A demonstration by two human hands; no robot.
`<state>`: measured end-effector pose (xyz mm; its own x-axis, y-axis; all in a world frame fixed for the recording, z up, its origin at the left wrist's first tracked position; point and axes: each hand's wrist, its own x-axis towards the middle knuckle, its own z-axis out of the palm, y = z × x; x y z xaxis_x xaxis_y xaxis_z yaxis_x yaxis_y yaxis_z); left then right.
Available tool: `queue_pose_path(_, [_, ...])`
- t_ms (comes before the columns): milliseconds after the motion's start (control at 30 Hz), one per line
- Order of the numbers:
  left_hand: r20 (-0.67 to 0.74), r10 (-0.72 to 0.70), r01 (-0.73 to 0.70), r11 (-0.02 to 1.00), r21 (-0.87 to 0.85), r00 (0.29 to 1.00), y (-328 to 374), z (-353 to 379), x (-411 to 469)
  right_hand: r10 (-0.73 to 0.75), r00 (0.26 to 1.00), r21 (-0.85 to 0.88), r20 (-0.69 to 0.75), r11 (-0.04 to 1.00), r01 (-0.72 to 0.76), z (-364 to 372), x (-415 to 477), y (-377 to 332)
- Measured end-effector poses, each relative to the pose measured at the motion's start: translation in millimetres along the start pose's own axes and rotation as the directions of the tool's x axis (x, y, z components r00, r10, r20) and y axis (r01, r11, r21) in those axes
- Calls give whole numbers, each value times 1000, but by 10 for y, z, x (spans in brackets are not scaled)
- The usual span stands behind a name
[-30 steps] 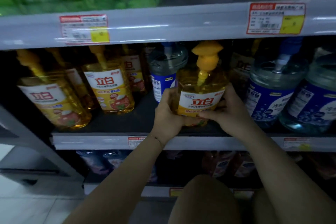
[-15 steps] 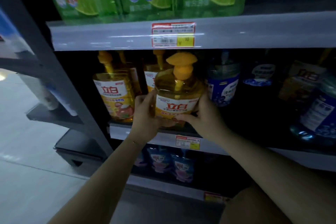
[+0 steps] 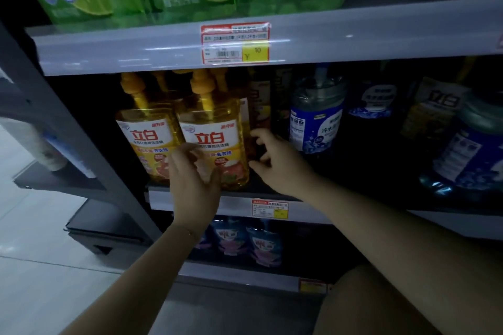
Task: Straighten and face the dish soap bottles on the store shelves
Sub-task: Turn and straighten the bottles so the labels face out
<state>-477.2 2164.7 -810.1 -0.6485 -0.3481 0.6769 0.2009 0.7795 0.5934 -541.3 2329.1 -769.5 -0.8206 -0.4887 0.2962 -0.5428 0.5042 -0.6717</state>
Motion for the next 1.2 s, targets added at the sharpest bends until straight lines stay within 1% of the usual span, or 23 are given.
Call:
queue_pose_path(33, [12,75,-75,997,17,997,72,19,-48,-1,1000,-37,-11,999,0,-89,-54,81])
queue_pose_path(100, [116,154,-157,987,17,981,234,116,-135,14,999,-83,-40,996,-17,-292,-161,262])
queue_pose_path(200, [284,191,-191,981,-30,939,492,385,-171,111,986,-136,-127,982,-128,-627,-297,554])
queue_pose_path(267, [329,170,-154,985,-73,929,640,595,-132,214,947,-116,-238,962,-246,-808,-344,728])
queue_pose_path(300, [328,138,-110,989,-104,935,713,705,-99,280,911,-54,-303,949,-310,-890,-364,806])
queue_pose_path(367, [312,70,-26,990,-142,948,837,903,-31,444,804,165,-397,896,-413,-1033,-392,913])
queue_pose_path(400, [301,67,-24,989,-144,951,898,990,-10,520,744,266,-420,854,-447,-1096,-403,953])
queue_pose_path(433, [300,98,-55,988,-147,949,955,1079,-14,588,688,339,-426,808,-481,-1155,-409,1003])
queue_pose_path(500, [330,199,-143,972,-185,923,1081,1257,-90,706,602,443,-372,705,-554,-1250,-426,1099])
queue_pose_path(567, [390,259,-164,952,-259,884,1202,1439,-208,773,565,505,-290,624,-595,-1319,-440,1177])
queue_pose_path(600, [429,262,-140,945,-294,865,1255,1525,-263,782,564,507,-266,611,-608,-1343,-454,1204])
queue_pose_path(667, [528,226,-49,944,-327,819,1338,1692,-336,777,579,483,-247,617,-621,-1377,-483,1235])
queue_pose_path(767, [646,74,134,954,-268,760,1391,1963,-306,772,579,441,-263,630,-640,-1401,-530,1284])
queue_pose_path(833, [700,-16,262,933,-245,714,1459,2140,-227,769,571,438,-286,635,-637,-1405,-557,1312])
queue_pose_path(900, [766,-64,335,920,-203,640,1540,2354,-97,763,565,465,-312,642,-610,-1387,-564,1332])
queue_pose_path(967, [848,-43,373,909,-186,528,1705,2548,29,759,561,492,-330,645,-584,-1351,-560,1347])
queue_pose_path(1000, [885,-15,475,848,-235,465,1809,2616,86,757,558,500,-341,649,-574,-1337,-554,1358])
queue_pose_path(1033, [914,0,612,743,-271,406,1934,2663,144,754,556,510,-350,651,-562,-1328,-550,1378])
queue_pose_path(1067, [937,-11,758,591,-275,349,2057,2714,190,754,555,529,-352,649,-546,-1329,-549,1401])
queue_pose_path(1100, [942,-28,825,491,-279,335,2138,2783,224,754,559,555,-346,644,-527,-1337,-551,1421])
queue_pose_path(1133, [944,-26,858,426,-287,329,2178,2861,244,753,565,576,-336,639,-510,-1344,-557,1443])
queue_pose_path(1167, [938,-34,857,420,-299,344,2207,2943,273,751,576,584,-323,637,-503,-1355,-565,1459])
queue_pose_path(1200, [931,-30,823,479,-306,364,2222,3007,299,749,585,583,-311,636,-506,-1359,-579,1467])
